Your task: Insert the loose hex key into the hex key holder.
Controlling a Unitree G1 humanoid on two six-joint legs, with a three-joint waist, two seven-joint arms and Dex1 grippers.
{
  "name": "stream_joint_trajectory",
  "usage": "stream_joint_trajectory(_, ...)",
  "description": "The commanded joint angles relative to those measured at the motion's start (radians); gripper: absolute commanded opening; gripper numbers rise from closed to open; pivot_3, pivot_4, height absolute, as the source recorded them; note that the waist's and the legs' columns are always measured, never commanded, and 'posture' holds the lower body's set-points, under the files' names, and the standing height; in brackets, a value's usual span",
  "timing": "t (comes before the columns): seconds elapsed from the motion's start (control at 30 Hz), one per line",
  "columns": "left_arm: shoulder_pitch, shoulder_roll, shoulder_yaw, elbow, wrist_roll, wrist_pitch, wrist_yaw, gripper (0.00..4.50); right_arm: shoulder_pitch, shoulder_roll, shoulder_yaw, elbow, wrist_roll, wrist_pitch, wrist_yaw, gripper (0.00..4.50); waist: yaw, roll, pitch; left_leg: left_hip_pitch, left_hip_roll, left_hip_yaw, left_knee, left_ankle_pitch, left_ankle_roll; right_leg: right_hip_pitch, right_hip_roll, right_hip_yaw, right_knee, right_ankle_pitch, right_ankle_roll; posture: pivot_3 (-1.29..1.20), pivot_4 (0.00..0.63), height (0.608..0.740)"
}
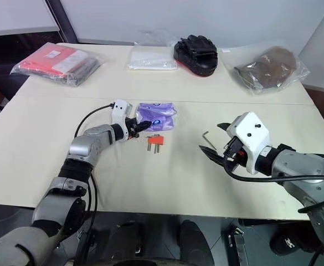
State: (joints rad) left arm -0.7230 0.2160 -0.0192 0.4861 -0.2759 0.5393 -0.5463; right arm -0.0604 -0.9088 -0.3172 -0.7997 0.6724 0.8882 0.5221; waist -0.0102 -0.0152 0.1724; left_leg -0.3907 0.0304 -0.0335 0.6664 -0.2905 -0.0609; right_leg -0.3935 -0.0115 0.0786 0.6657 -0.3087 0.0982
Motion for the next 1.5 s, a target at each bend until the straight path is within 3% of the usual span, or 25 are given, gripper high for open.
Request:
stream_joint_trajectory(0.03, 0.001, -0.005, 0.032, -0.008, -0.004, 0.026, 0.034, 0.2, -0.008, 0.008, -0.01, -0.024, 0.004, -0.005, -0.008, 4.06, 0.0, 0.0, 0.0, 0.0, 0.0, 0.0, 0.0, 0.0, 0.0, 0.0, 0.0, 0.0, 0.0, 0.0, 0.0, 0.0, 0.15, 0.74)
stream_joint_trajectory(0.07, 0.006, -0.009, 0.045, -0.014, -0.009, 0.033, 0.05, 0.04, -0.008, 0.008, -0.008, -0.024, 0.005, -0.005, -0.009, 4.06, 0.0, 0.0, 0.0, 0.0, 0.0, 0.0, 0.0, 0.0, 0.0, 0.0, 0.0, 0.0, 0.0, 0.0, 0.0, 0.0, 0.15, 0.74)
stream_joint_trajectory(0.27, 0.015, -0.03, 0.179, -0.059, -0.044, 0.0, 0.204, 0.04, -0.019, 0.013, 0.015, -0.015, 0.002, -0.008, -0.011, 4.06, -0.006, 0.0, 0.0, 0.0, 0.0, 0.0, 0.0, 0.0, 0.0, 0.0, 0.0, 0.0, 0.0, 0.0, 0.0, 0.0, 0.15, 0.74)
stream_joint_trajectory(0.5, -0.016, 0.038, 0.472, -0.038, -0.019, -0.149, 0.662, 0.04, -0.053, 0.024, 0.069, 0.011, -0.011, -0.022, 0.0, 4.06, -0.004, -0.001, 0.0, 0.0, 0.001, 0.0, 0.0, 0.0, 0.0, -0.002, 0.0, 0.0, 0.001, 0.0, 0.001, 0.0, 0.15, 0.74)
stream_joint_trajectory(0.77, 0.025, 0.173, 0.62, 0.052, 0.019, -0.223, 0.895, 0.04, -0.095, 0.028, 0.125, 0.056, -0.035, -0.045, 0.026, 4.06, 0.01, -0.003, -0.001, -0.001, 0.0, 0.0, 0.0, 0.0, 0.0, -0.001, -0.003, 0.0, 0.001, 0.001, 0.002, 0.0, 0.15, 0.74)
stream_joint_trajectory(0.97, 0.056, 0.191, 0.639, 0.064, 0.022, -0.234, 0.958, 0.04, -0.105, 0.034, 0.136, 0.062, -0.042, -0.048, 0.033, 4.06, 0.023, -0.004, -0.001, -0.001, 0.0, 0.0, 0.0, 0.0, 0.0, -0.001, -0.003, -0.001, 0.001, 0.001, 0.002, 0.0, 0.15, 0.74)
stream_joint_trajectory(1.07, 0.074, 0.187, 0.644, 0.055, 0.024, -0.248, 0.992, 1.17, -0.103, 0.036, 0.134, 0.058, -0.043, -0.044, 0.036, 4.06, 0.021, -0.004, -0.001, -0.001, 0.0, 0.0, 0.0, 0.0, 0.0, -0.001, -0.003, -0.001, 0.001, 0.001, 0.002, 0.0, 0.15, 0.74)
stream_joint_trajectory(1.27, 0.093, 0.195, 0.612, 0.023, 0.058, -0.283, 1.021, 4.36, -0.092, 0.035, 0.128, 0.051, -0.045, -0.041, 0.035, 4.06, 0.02, -0.004, -0.001, -0.001, 0.0, 0.0, 0.0, 0.0, 0.0, -0.002, -0.003, -0.001, 0.001, 0.001, 0.002, 0.0, 0.15, 0.74)
stream_joint_trajectory(1.5, 0.099, 0.18, 0.48, -0.175, 0.108, -0.337, 0.908, 4.44, -0.078, 0.032, 0.127, 0.05, -0.047, -0.042, 0.04, 4.06, 0.023, -0.005, -0.002, -0.001, 0.0, 0.0, 0.0, 0.0, -0.001, -0.001, -0.003, -0.001, 0.001, 0.001, 0.002, 0.0, 0.15, 0.74)
